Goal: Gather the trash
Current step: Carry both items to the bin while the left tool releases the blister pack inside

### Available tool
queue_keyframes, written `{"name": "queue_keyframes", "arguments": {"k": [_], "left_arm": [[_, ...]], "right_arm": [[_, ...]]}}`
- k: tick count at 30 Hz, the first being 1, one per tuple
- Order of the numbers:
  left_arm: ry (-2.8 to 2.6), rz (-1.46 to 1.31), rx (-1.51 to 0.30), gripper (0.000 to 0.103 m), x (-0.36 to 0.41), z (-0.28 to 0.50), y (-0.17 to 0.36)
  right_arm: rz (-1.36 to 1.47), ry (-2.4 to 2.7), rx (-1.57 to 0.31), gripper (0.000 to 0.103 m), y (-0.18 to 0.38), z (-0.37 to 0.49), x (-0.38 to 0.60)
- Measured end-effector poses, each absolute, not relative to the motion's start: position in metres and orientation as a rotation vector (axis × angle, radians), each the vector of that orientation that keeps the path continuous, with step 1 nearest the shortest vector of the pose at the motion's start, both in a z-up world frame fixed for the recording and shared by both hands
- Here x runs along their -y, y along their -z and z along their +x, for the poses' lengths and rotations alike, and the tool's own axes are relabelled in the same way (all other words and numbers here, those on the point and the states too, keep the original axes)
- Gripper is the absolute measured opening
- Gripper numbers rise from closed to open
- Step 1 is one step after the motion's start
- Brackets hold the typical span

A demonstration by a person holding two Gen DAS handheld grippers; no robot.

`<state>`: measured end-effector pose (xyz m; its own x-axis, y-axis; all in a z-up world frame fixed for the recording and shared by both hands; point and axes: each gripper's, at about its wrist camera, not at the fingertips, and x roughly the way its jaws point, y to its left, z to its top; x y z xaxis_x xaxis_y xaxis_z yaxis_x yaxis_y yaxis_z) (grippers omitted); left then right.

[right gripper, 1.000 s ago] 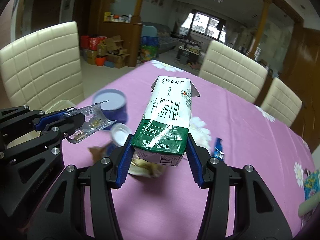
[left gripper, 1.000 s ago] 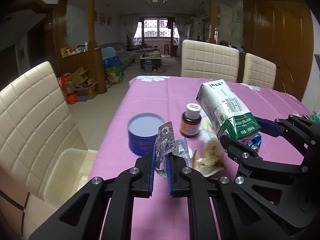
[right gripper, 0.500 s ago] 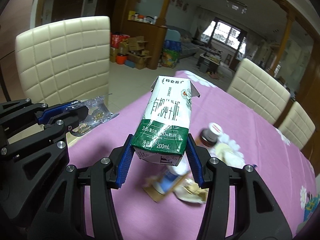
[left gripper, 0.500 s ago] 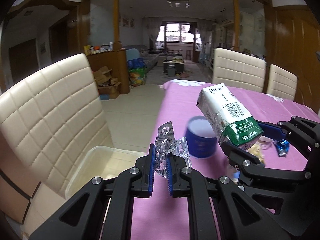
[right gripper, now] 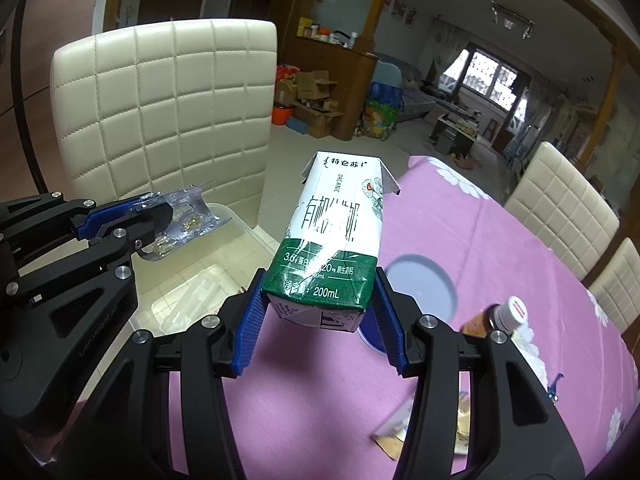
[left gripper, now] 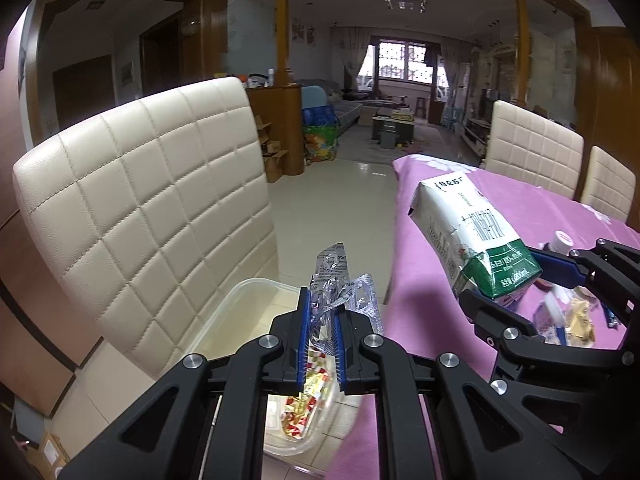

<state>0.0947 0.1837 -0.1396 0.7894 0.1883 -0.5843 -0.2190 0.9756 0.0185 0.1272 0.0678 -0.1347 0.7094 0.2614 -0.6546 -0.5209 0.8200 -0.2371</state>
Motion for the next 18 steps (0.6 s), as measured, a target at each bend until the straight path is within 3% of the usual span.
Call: {"name": "queue_keyframes", "arguments": {"k": [16, 17, 18], "left_arm": [[-0.274, -0.049, -0.653, 0.013, -0.199, 0.106, 0.150], [-0.280, -0.050, -0.655, 0.019, -0.202, 0.107, 0.151], [-0.281, -0.057, -0.660, 0.038, -0.204, 0.108, 0.151]], "right_arm": [[-0.444, -0.468, -0.663, 0.053, 0.145, 0.138, -0.084], [-0.446, -0.470, -0.663, 0.053, 0.145, 0.138, -0.085], [-0.447, -0.471, -0.663, 0.053, 0.145, 0.137, -0.086]]}}
